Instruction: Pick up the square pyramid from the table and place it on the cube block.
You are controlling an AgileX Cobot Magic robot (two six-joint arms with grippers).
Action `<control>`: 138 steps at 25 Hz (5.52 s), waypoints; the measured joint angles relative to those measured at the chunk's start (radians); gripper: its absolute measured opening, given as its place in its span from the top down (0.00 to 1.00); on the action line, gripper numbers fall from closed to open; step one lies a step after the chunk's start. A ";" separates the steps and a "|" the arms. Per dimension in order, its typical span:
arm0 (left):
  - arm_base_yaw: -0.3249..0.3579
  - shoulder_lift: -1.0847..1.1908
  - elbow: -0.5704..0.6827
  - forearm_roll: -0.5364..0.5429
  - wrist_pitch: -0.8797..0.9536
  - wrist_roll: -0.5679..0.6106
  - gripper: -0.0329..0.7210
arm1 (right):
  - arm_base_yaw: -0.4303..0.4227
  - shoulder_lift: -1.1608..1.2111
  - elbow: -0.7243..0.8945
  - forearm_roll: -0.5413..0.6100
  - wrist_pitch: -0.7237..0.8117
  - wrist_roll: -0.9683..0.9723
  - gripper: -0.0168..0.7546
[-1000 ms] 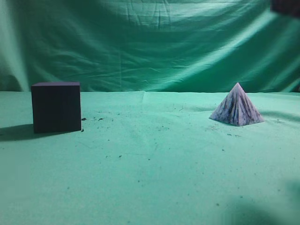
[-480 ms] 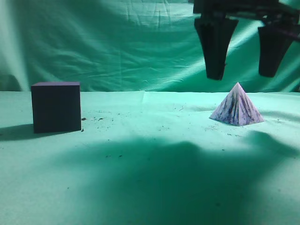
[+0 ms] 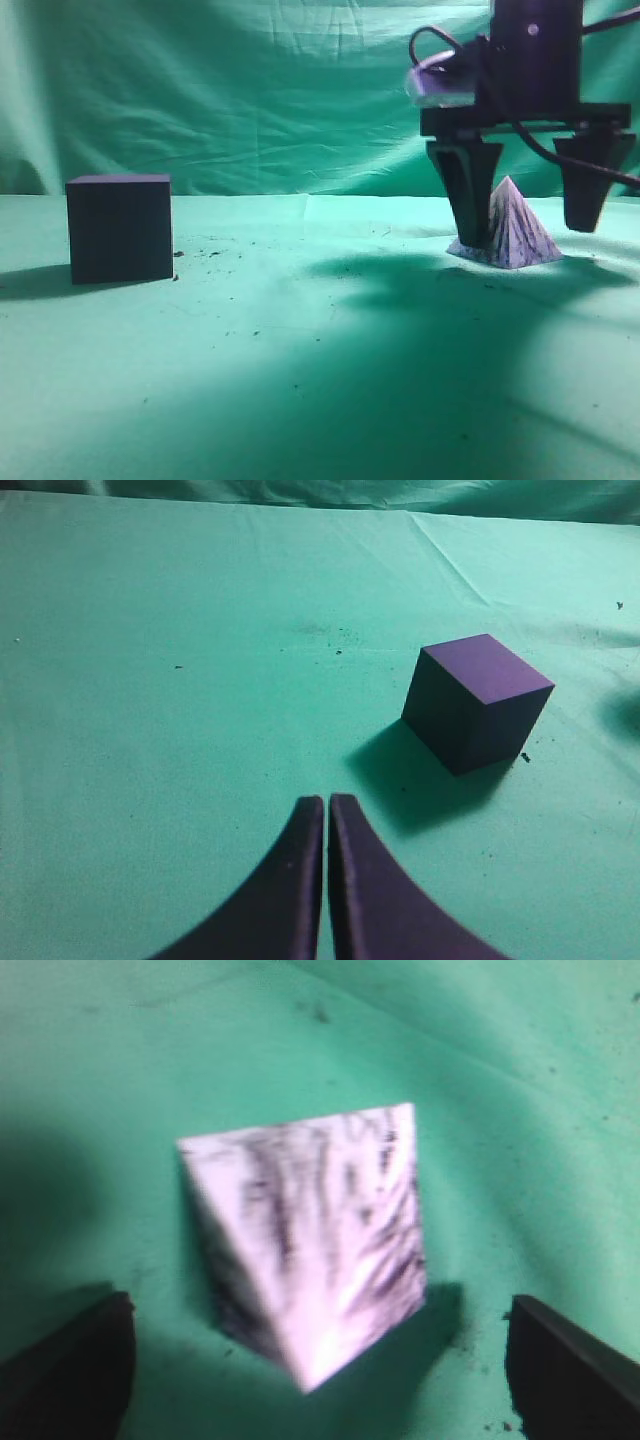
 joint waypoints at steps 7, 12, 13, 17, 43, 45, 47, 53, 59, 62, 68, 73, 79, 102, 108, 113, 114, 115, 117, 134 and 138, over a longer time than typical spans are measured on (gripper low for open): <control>0.000 0.000 0.000 0.000 0.000 0.000 0.96 | -0.012 0.033 0.000 0.039 -0.024 0.002 0.22; 0.000 0.000 0.000 0.000 0.000 0.000 0.96 | -0.012 0.034 0.000 0.061 -0.060 0.002 0.21; 0.000 0.000 0.000 0.000 0.000 0.000 0.96 | -0.012 0.034 0.000 0.063 -0.072 0.002 0.21; 0.000 0.000 0.000 0.000 0.000 0.000 0.96 | -0.012 0.039 0.000 0.067 -0.122 0.002 0.21; 0.000 0.000 0.000 0.000 0.000 0.000 0.96 | -0.010 0.062 -0.047 0.025 -0.045 -0.036 0.48; 0.000 0.000 0.000 0.000 0.000 0.000 0.96 | -0.010 0.071 -0.083 0.018 -0.007 -0.034 0.48; 0.000 0.000 0.000 0.000 0.000 0.000 0.96 | -0.010 0.071 -0.132 0.016 0.044 -0.034 0.48; 0.000 0.000 0.000 0.000 0.000 0.000 0.96 | -0.012 0.030 -0.307 0.069 0.130 -0.038 0.48; 0.000 0.000 0.000 0.000 0.000 0.000 0.96 | 0.111 -0.004 -0.446 0.091 0.152 -0.041 0.48; 0.000 0.000 0.000 0.000 0.000 0.000 0.96 | 0.268 0.002 -0.504 0.072 0.152 -0.043 0.48; 0.000 0.000 0.000 0.000 0.000 0.000 0.96 | 0.475 0.112 -0.620 0.010 0.157 -0.037 0.48; 0.000 0.000 0.000 0.000 0.000 0.000 0.96 | 0.495 0.196 -0.655 -0.005 0.157 -0.034 0.48; 0.000 0.000 0.000 0.000 0.000 0.000 0.96 | 0.496 0.248 -0.658 -0.009 0.157 -0.033 0.48; 0.000 0.000 0.000 0.000 0.000 0.000 0.96 | 0.496 0.198 -0.785 0.003 0.157 -0.033 0.25; 0.000 0.000 0.000 0.000 0.000 0.000 0.96 | 0.496 0.010 -0.838 -0.016 0.169 -0.033 0.81; 0.000 0.000 0.000 0.000 0.000 0.000 0.96 | 0.496 -0.168 -0.833 -0.018 0.181 -0.006 0.98; 0.000 0.000 0.000 0.000 0.000 0.000 0.96 | 0.496 -0.214 -0.815 -0.018 0.183 -0.002 0.98; 0.000 0.000 0.000 0.000 0.000 0.000 0.96 | 0.496 -0.257 -0.787 -0.018 0.186 -0.001 0.98; 0.000 0.000 0.000 0.000 0.000 0.000 0.96 | 0.496 -0.371 -0.705 -0.018 0.190 0.003 0.98; 0.000 0.000 0.000 0.000 0.000 0.000 0.96 | 0.496 -1.313 0.444 0.096 -0.225 0.028 0.98; 0.000 0.000 0.000 0.000 0.000 0.000 0.96 | 0.496 -1.479 0.569 0.100 -0.218 0.030 0.98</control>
